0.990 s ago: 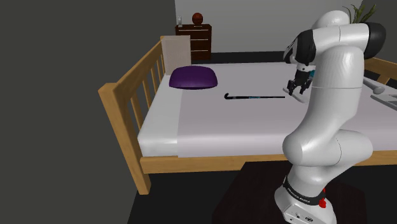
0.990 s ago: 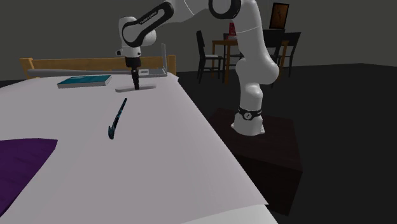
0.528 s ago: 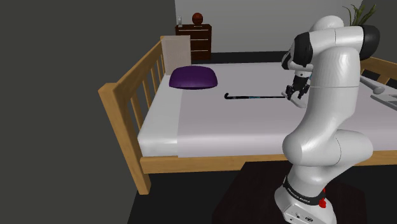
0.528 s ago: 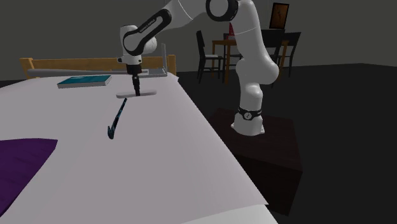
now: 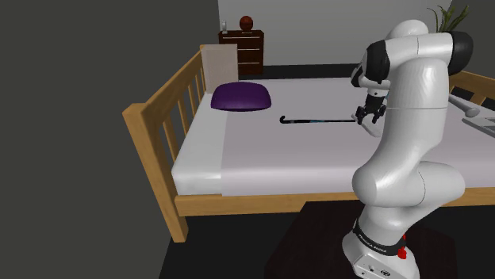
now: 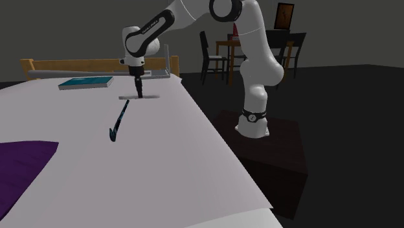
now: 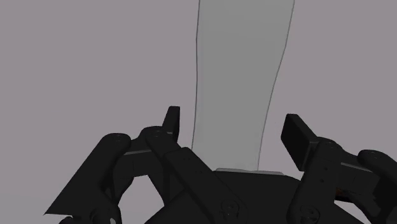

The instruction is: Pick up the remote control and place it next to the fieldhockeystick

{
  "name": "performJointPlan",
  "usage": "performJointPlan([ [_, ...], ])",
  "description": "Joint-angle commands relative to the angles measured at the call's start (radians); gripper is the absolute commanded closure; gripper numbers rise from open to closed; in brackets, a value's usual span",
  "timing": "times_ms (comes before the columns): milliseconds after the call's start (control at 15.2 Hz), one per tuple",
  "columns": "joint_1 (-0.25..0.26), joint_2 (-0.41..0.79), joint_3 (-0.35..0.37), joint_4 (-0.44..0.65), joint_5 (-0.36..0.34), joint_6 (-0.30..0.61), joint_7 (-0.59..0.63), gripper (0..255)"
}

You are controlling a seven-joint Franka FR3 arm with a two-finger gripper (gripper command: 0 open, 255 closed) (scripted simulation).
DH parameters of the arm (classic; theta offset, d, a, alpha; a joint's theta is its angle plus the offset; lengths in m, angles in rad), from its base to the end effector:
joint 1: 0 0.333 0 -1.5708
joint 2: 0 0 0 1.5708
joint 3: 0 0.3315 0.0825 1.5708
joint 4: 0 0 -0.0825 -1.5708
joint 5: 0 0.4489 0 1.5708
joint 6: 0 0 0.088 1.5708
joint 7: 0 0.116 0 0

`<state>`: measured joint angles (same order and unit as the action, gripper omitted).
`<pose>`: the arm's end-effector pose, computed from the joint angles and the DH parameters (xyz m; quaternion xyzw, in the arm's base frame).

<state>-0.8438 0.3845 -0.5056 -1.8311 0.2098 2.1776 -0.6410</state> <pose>0.1800 -0.6709 0.3163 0.9220 -0.3870 0.0007 0.0098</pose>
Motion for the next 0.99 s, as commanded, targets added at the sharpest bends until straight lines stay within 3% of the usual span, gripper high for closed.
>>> performJointPlan([
  [0,0.0,0.0,0.0,0.0,0.0,0.0,0.0,0],
  [264,0.0,0.0,0.0,0.0,0.0,0.0,0.0,0],
  [528,0.013,-0.059,-0.017,0.053,-0.039,-0.105,0.025,0],
  [924,0.013,-0.059,-0.017,0.053,-0.039,-0.105,0.025,0],
])
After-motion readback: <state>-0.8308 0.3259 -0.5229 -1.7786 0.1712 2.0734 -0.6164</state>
